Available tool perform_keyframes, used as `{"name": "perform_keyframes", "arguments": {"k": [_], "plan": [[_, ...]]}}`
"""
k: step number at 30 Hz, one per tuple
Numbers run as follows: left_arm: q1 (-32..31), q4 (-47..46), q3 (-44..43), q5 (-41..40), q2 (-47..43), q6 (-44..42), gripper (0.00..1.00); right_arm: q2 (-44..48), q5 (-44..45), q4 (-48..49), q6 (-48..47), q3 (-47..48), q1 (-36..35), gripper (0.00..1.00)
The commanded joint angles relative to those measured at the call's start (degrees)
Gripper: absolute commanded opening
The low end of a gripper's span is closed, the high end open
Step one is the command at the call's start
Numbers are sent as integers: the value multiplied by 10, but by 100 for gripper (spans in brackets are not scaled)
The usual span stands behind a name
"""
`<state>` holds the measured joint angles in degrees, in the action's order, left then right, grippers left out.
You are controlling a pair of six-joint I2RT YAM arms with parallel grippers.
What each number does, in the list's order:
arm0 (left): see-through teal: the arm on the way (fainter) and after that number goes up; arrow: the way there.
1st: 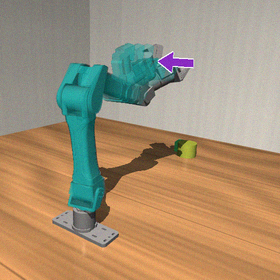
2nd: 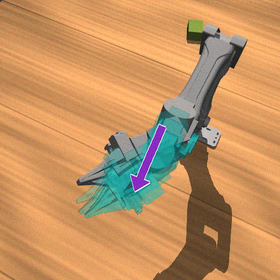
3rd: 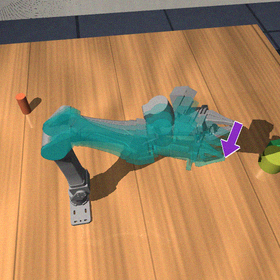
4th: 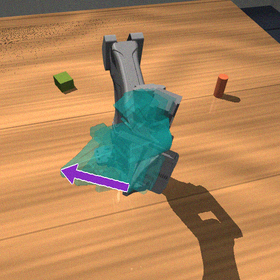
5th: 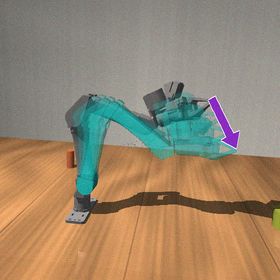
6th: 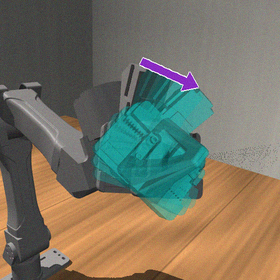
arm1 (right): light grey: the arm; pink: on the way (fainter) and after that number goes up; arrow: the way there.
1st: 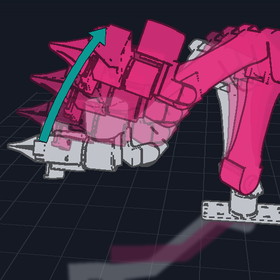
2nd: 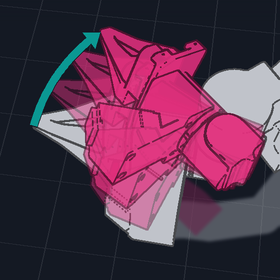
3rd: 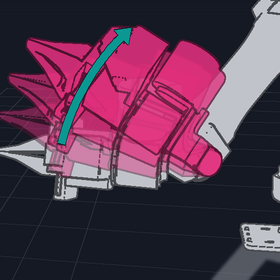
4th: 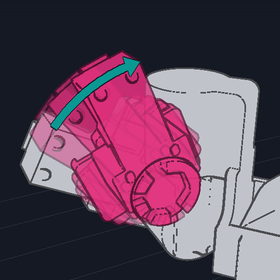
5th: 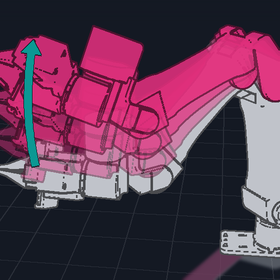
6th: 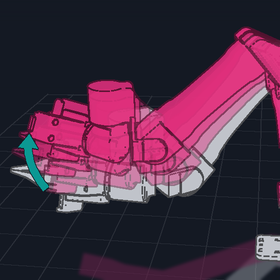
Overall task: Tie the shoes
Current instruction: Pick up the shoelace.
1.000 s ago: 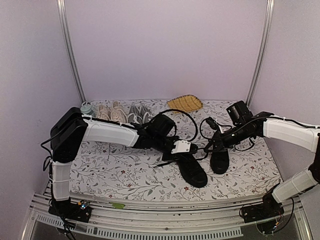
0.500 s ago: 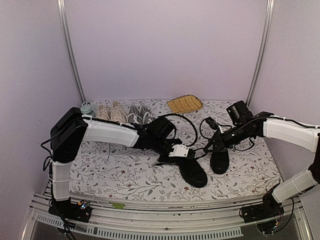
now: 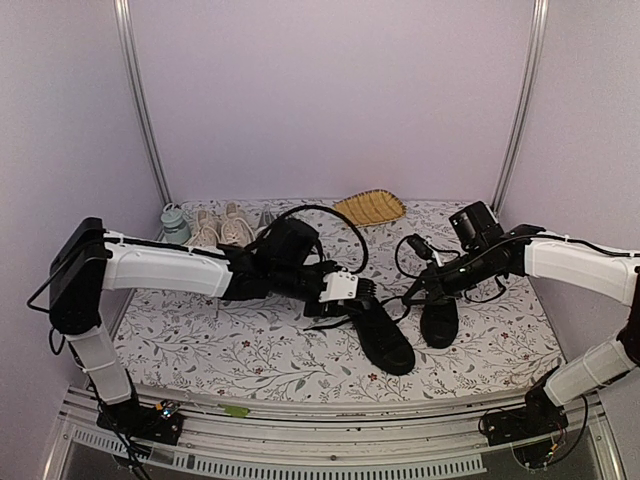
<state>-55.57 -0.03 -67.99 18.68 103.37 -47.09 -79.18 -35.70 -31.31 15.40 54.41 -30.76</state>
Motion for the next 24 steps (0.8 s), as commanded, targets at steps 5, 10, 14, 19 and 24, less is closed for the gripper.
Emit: {"name": "perform_keyframes", "arguments": {"k": [5, 10, 14, 19, 24], "plan": [[-51, -30, 52, -65, 6, -57, 55, -20, 4, 41, 26, -1, -4, 1], [-68, -114, 69, -115, 24, -90, 57, -32, 4, 63, 36, -2, -3, 1], [-69, -138, 65, -113, 42, -87, 57, -38, 1, 76, 40, -4, -3, 1], [-70, -124, 50, -135, 68, -90, 49, -45, 0, 82, 40, 0, -3, 1], [-69, -95, 45, -151, 77, -118, 39, -47, 0, 81, 37, 2, -3, 1]]}}
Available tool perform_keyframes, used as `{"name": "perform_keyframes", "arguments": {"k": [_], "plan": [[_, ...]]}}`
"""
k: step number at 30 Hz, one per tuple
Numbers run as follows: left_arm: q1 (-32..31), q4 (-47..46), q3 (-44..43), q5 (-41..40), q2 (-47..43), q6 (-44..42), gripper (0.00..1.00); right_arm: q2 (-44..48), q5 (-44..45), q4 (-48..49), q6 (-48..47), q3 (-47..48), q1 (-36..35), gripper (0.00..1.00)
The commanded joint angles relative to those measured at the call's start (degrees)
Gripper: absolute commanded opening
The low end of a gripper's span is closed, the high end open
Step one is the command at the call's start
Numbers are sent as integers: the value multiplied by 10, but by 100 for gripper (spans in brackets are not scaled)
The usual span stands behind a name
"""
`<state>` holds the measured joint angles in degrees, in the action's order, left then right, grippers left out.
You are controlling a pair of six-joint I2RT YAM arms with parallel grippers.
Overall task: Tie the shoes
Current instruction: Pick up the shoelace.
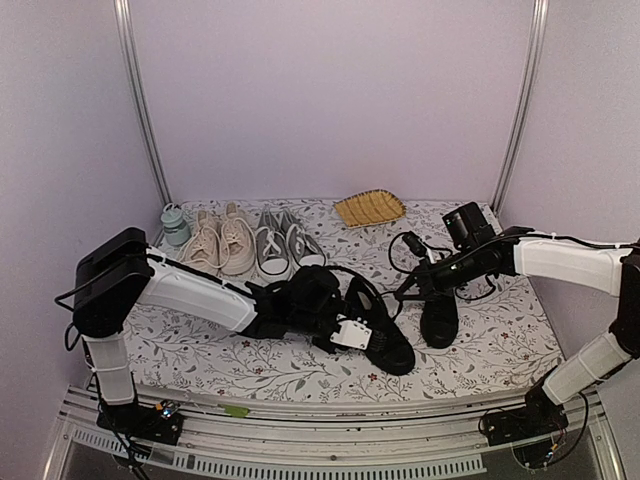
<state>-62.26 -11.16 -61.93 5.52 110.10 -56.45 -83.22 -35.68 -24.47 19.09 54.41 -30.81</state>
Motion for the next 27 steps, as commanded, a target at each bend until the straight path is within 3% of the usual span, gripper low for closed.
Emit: {"name": "perform_keyframes", "arguments": {"k": [1, 4, 7, 12, 18, 27], "plan": [[-1, 23, -15, -23, 11, -31, 39, -8, 0, 12, 0, 3, -3, 1], [1, 29, -14, -33, 15, -45, 37, -11, -1, 12, -1, 4, -3, 1], [1, 6, -13, -32, 20, -53, 29, -14, -3, 12, -2, 3, -3, 1], [2, -60, -8, -48, 20, -35, 0, -19, -1, 15, -1, 7, -3, 1], [13, -128, 7, -62, 9, 18, 0, -40, 3, 20, -7, 22, -3, 1], [43, -158, 18, 46, -29, 138, 0, -96, -19, 63, -5, 52, -4, 1]]}}
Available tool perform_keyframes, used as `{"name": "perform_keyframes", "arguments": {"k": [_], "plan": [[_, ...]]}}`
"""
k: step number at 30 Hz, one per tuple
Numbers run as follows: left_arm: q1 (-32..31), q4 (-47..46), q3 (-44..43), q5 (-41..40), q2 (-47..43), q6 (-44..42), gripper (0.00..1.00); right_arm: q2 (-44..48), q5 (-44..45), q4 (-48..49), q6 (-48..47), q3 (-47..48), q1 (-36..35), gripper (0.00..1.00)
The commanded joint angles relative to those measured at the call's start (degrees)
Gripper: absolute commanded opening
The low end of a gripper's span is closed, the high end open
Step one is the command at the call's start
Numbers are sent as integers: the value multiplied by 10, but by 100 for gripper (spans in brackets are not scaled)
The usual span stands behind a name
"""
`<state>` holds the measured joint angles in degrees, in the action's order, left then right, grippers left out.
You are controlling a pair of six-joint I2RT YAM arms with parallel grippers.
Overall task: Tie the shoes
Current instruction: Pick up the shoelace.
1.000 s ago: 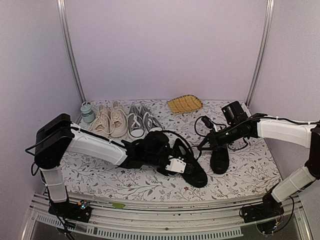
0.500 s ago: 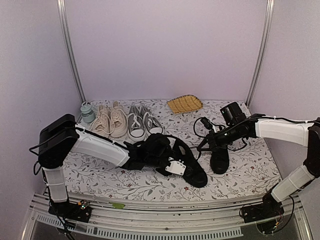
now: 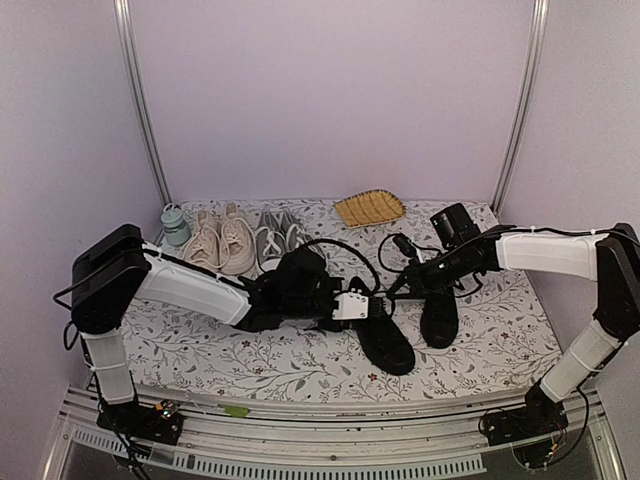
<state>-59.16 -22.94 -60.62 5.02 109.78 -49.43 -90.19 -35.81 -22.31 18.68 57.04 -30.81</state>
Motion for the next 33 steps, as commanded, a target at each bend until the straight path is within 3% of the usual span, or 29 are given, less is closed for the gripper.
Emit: {"name": "perform_keyframes", "arguments": {"k": [1, 7, 16, 22, 27, 33], "plan": [[13, -42, 4, 52, -24, 74, 0, -35, -20, 41, -2, 30, -5, 1], [18, -41, 7, 60, -22, 87, 0, -71, -38, 29, -29, 34, -11, 1], [18, 9, 9, 57, -21, 42, 0, -63, -76, 29, -44, 3, -17, 1], [11, 59, 2, 66, -18, 6, 1, -47, -45, -1, -62, -1, -23, 1], [-17, 153, -27, 41, -9, -59, 20, -14, -14, -2, -41, 24, -15, 0], [-29, 159, -30, 3, -7, -89, 40, 26, 13, -20, 1, 21, -9, 1]]}}
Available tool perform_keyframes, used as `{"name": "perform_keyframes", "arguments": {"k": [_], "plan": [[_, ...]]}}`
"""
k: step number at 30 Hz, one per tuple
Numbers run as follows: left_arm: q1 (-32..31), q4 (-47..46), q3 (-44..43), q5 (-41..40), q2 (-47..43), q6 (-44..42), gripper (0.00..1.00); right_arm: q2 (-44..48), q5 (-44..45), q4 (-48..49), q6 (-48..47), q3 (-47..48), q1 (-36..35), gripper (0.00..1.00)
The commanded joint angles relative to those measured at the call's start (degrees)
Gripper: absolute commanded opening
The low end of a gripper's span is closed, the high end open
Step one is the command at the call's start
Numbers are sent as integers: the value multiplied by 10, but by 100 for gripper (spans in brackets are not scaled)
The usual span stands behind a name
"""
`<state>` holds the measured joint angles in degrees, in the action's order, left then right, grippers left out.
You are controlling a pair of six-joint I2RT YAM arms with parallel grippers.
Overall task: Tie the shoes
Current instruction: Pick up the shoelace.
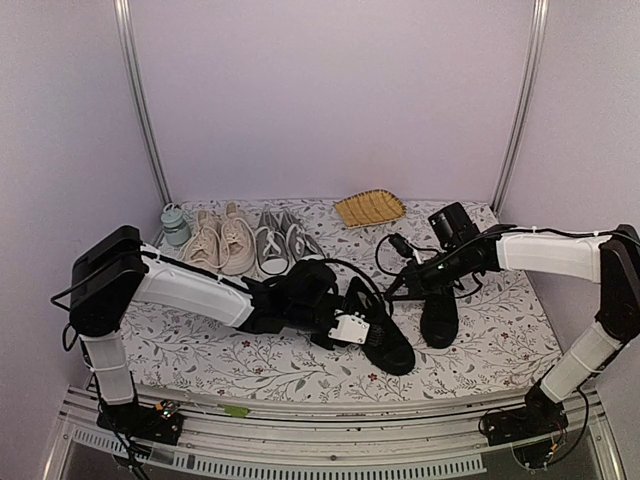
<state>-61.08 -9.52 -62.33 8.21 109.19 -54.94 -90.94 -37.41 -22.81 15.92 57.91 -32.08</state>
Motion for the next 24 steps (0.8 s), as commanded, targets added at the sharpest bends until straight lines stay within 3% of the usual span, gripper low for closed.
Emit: {"name": "perform_keyframes", "arguments": {"k": [1, 9, 13, 18, 24], "plan": [[-11, 16, -12, -30, -2, -36, 41, 38, 32, -16, 34, 7, 4, 1], [-16, 17, -16, 9, -19, -23, 39, 74, 43, 1, 93, -18, 4, 1], [-2, 42, -2, 81, -53, 38, 40, 86, 29, 44, 128, -37, 4, 1], [22, 8, 31, 162, -99, 147, 47, 91, 35, 65, 158, -50, -3, 1], [26, -74, 61, 164, -118, 246, 50, 114, 40, 136, 229, -85, -17, 1]]}}
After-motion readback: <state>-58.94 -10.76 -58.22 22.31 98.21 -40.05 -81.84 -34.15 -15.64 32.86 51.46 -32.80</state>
